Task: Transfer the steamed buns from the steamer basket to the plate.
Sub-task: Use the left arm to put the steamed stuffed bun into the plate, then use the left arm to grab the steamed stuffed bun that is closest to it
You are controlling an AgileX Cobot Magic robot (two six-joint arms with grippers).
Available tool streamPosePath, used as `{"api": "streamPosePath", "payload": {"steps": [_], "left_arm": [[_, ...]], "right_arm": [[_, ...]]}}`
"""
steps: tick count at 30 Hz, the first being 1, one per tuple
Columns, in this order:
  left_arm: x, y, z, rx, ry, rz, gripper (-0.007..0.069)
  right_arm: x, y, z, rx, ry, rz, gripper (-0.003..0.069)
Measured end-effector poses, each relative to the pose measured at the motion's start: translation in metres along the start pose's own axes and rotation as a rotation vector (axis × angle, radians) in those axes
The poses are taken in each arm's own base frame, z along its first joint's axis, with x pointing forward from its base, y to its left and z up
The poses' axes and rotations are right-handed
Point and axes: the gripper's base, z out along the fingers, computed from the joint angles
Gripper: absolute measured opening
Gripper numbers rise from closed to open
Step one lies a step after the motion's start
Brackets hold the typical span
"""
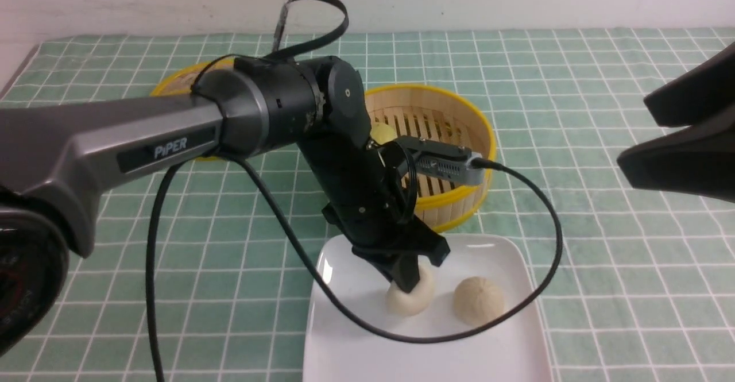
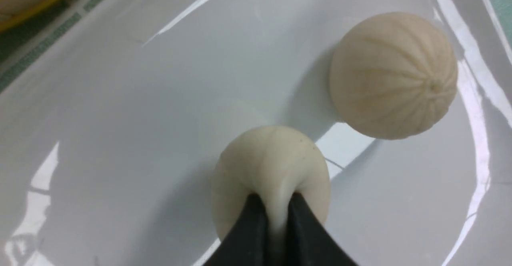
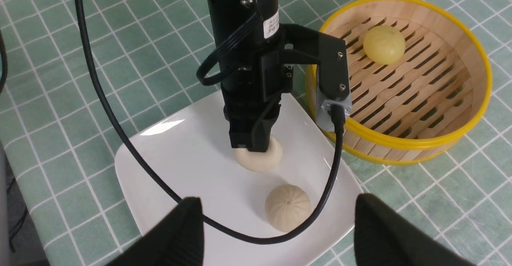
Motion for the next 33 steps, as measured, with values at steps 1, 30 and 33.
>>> {"api": "streamPosePath", "payload": {"steps": [1,30,33], "left_arm": [[0.0,0.0,0.0,0.0,0.0,0.0,0.0042],[-0.033,-0.019,-0.118,-0.275,-0.292,0.194,0.0526],[-0.042,-0.015,-0.144,-0.405,-0.387,0.126,0.0502]], "right_arm": [[0.0,0.0,0.0,0.0,0.0,0.0,0.0495],[0.0,0.0,0.0,0.0,0.0,0.0,0.0495],[0.0,0.0,0.0,-0.005,0.0,0.002,0.0495]]}}
